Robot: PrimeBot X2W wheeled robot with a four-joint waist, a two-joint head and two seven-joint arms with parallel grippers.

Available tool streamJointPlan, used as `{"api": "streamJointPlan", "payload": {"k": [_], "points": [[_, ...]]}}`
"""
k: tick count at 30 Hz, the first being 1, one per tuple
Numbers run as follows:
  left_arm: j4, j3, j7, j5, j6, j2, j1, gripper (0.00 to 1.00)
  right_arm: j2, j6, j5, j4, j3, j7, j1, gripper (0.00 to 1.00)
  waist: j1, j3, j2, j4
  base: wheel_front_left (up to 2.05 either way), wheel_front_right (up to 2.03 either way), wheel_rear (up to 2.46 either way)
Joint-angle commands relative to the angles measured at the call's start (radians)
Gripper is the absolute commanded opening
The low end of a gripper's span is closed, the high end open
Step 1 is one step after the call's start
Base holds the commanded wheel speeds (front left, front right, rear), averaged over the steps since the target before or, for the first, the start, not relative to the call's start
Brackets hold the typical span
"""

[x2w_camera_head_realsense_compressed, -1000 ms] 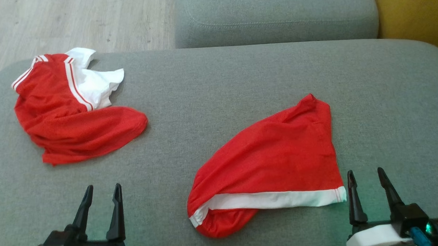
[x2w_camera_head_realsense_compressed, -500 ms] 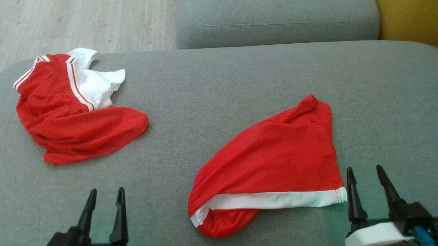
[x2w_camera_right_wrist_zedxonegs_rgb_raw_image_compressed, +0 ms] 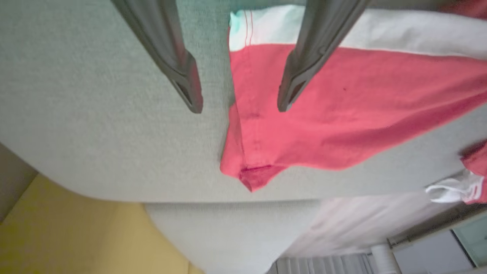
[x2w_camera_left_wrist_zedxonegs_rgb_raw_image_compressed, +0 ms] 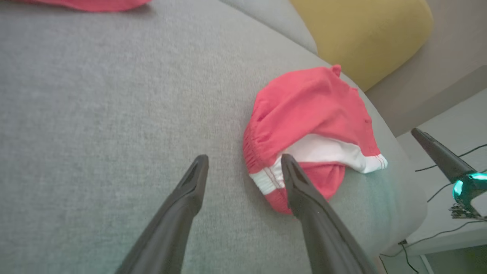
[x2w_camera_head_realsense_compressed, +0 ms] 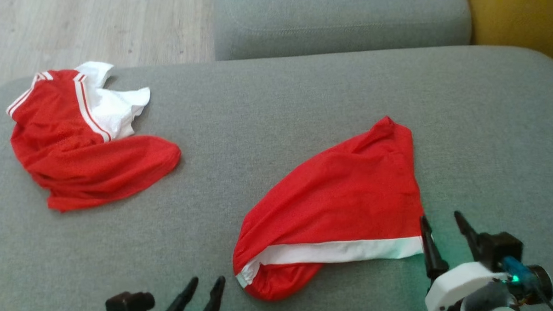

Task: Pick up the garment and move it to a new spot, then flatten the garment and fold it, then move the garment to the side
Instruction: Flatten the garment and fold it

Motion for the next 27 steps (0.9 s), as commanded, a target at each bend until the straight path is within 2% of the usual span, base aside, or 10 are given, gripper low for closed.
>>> {"api": "streamJointPlan", "payload": {"k": [1, 7, 12, 27], "points": [[-0.042, 0.004, 0.031, -0.034, -0.006, 0.013, -0.029, 1.0, -0.03, 0.007, 0.007, -0.029, 0.042, 0.037, -0.024, 1.0, 0.0, 0.014, 0.0, 0.002, 0.0, 0.0, 0.0], [-0.028, -0.05, 0.082, -0.104, -0.006, 0.027, -0.061, 1.0, -0.022, 0.007, 0.043, -0.024, 0.075, 0.096, -0.01, 1.0, 0.0, 0.046, 0.0, -0.005, 0.0, 0.0, 0.0], [0.007, -0.068, 0.082, -0.146, -0.006, 0.018, -0.104, 1.0, -0.016, 0.007, 0.047, -0.025, 0.094, 0.1, -0.015, 1.0, 0.0, 0.062, 0.0, -0.021, 0.0, 0.0, 0.0], [0.082, -0.135, 0.069, -0.199, -0.006, 0.04, -0.169, 1.0, -0.006, 0.007, 0.053, 0.02, 0.092, 0.135, -0.039, 1.0, 0.0, 0.088, 0.0, -0.037, 0.0, 0.0, 0.0]]}}
